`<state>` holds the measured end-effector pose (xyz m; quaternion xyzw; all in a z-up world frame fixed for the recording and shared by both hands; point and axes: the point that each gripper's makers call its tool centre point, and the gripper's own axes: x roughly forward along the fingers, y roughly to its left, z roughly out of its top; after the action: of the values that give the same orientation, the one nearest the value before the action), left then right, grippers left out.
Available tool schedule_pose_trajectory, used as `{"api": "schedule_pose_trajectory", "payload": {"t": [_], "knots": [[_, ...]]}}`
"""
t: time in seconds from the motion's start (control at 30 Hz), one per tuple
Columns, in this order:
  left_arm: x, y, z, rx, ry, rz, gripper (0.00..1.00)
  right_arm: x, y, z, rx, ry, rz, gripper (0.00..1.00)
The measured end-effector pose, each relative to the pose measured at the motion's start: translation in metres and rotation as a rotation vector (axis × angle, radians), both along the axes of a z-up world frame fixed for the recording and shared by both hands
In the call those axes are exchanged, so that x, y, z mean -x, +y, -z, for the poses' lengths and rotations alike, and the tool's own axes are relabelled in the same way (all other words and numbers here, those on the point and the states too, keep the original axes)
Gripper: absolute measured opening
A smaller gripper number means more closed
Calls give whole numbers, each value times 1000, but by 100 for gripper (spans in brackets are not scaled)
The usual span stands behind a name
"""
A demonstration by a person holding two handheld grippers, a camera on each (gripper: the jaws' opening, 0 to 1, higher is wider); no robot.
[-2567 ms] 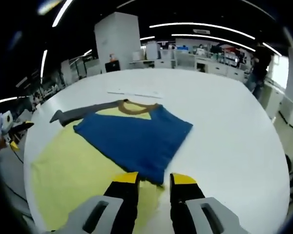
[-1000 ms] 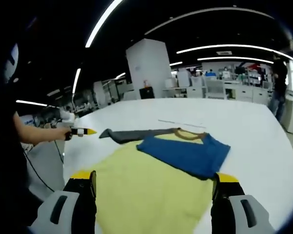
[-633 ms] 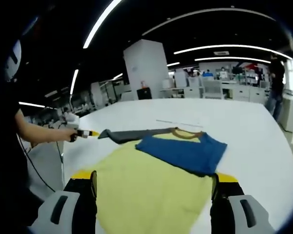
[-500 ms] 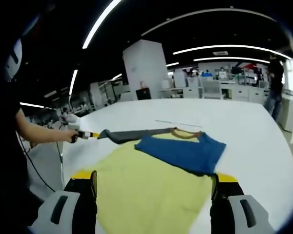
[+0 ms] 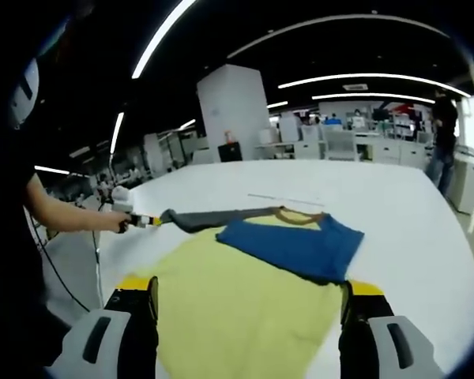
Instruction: Fold the garment on the visible template until the final outline fits inside the template.
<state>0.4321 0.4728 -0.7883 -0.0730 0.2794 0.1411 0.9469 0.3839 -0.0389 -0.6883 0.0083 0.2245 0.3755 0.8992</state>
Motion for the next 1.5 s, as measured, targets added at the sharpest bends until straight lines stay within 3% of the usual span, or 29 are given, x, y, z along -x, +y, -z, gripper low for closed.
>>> {"api": "schedule_pose_trajectory", "payload": {"t": [0.1,0.27,0.43,0.53,0.9,1.1,1.5], "knots": [[3,6,1,32,3,-81,10,1,1,2,14,0,-3,95],[0,7,4,6,23,-86,6,4,2,6,42,-1,-3,95],[2,7,3,51,8,-100,0,5,4,5,33,1,-3,95],[5,6,-1,62,6,-91,0,7,5,4,34,1,-7,96],[15,21,-31,1,-21,-21,0,10,6,3,35,3,-10,96],[17,22,-27,2,-1,-7,0,12,7,3,35,5,-11,96],[23,21,-5,48,41,-63,1,15,2,4,39,10,6,96]]}}
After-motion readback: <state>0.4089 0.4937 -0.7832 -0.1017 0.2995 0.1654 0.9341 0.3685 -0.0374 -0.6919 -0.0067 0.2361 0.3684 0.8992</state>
